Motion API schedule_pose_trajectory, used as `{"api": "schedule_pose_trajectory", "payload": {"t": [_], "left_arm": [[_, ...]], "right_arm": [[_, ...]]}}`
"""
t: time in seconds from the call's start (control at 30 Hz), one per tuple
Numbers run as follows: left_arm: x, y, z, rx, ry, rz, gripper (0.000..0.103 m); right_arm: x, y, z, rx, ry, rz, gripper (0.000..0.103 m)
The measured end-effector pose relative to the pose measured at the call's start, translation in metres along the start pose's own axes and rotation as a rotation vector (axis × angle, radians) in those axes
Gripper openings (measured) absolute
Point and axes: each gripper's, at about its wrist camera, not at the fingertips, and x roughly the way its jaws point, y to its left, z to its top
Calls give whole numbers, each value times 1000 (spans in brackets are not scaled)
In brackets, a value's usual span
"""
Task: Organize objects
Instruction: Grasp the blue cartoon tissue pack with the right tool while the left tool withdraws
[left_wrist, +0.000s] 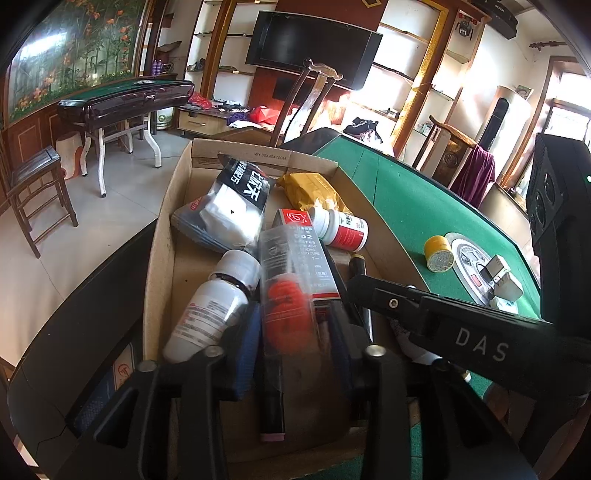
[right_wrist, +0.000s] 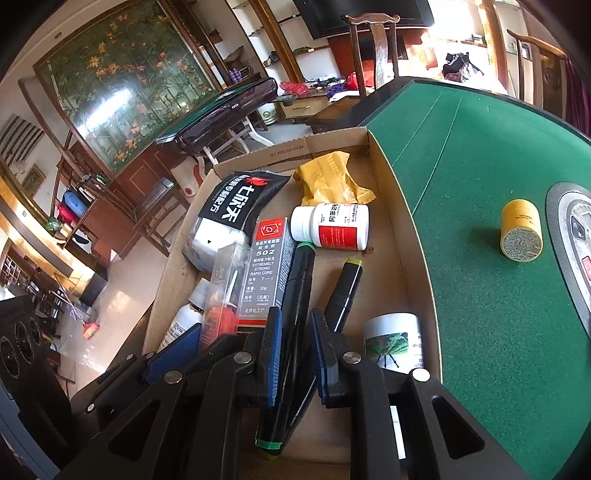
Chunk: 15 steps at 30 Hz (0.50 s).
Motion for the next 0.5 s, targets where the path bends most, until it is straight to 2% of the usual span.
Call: {"api": "schedule_pose_trajectory", "payload": {"t": [0.07,0.13,0.3,0.5], "left_arm": [[-2,-2,0,11,-13,8,51],[-4,-3,-1,20,-20,17,55],[-6,-2,0,19,-27,27,60],[-17,-9,1,45,-73,73,67]], "right_arm": [[-2,-1,0,4,-3,2,18],[-4,-3,1,10,-7,5,18],[-14,-8,-1,26,-21,14,18],[-30,-21,-4,56,-44,22,18]]}}
